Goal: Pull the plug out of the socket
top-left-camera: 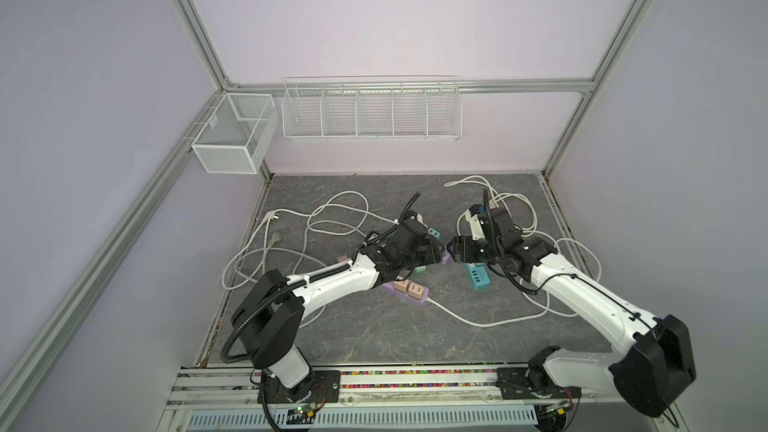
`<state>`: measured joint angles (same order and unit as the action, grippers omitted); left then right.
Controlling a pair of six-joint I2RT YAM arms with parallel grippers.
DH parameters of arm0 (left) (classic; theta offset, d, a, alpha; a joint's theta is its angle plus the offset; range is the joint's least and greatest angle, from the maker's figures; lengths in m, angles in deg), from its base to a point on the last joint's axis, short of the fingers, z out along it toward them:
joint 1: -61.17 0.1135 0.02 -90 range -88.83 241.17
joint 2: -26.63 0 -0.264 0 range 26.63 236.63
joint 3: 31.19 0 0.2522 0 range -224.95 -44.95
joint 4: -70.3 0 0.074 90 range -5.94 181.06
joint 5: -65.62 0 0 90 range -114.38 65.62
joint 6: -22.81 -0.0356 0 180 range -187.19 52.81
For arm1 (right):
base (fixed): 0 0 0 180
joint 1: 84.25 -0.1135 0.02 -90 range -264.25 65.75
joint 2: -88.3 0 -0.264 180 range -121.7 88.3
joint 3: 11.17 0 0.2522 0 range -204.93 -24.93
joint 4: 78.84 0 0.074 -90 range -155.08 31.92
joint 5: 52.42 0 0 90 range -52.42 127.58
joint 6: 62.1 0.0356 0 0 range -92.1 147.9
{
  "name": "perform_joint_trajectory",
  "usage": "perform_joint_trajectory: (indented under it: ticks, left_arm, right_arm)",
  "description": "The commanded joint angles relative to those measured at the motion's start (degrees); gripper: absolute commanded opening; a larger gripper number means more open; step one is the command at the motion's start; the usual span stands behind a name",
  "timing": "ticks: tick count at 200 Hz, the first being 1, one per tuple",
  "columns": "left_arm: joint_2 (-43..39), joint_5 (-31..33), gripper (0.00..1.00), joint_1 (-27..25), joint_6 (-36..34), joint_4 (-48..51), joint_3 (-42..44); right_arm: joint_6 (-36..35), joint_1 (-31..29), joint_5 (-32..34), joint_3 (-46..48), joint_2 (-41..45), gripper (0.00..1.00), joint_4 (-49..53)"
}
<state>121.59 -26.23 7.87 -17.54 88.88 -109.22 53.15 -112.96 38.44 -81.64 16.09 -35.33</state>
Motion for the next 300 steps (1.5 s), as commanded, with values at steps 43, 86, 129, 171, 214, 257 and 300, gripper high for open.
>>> perform_joint_trajectory:
  ticks: [43,86,129,171,214,257,300]
  left_arm:
    - [10.9,-3.1,0.61,-1.9,8.0,-2.0,-7.4]
    - [17.9,-4.6,0.59,-2.7,8.9,-0.9,-13.4]
    - [23.4,-4.3,0.55,-3.1,9.3,1.4,-17.9]
    - [26.4,-3.6,0.47,-3.1,9.3,2.2,-20.3]
    - [29.5,-3.9,0.41,-3.2,9.6,2.0,-22.6]
    - [31.6,-4.0,0.38,-3.5,9.5,2.5,-24.4]
    - [31.9,-5.0,0.36,-3.6,10.0,1.3,-22.2]
  right_arm:
    - [0.4,5.8,8.6,1.4,3.3,0.82,10.8]
    - [-0.8,6.7,7.7,1.1,-1.6,0.82,8.8]
    - [-1.3,7.1,8.1,1.2,-5.8,0.77,4.8]
    - [-1.9,7.4,9.3,0.6,-10.0,0.72,3.5]
    - [-2.2,7.5,9.8,0.9,-11.6,0.69,1.2]
    - [-2.7,7.7,10.0,0.3,-13.8,0.66,0.4]
    - [-3.8,7.8,9.0,-0.4,-16.2,0.64,-0.1]
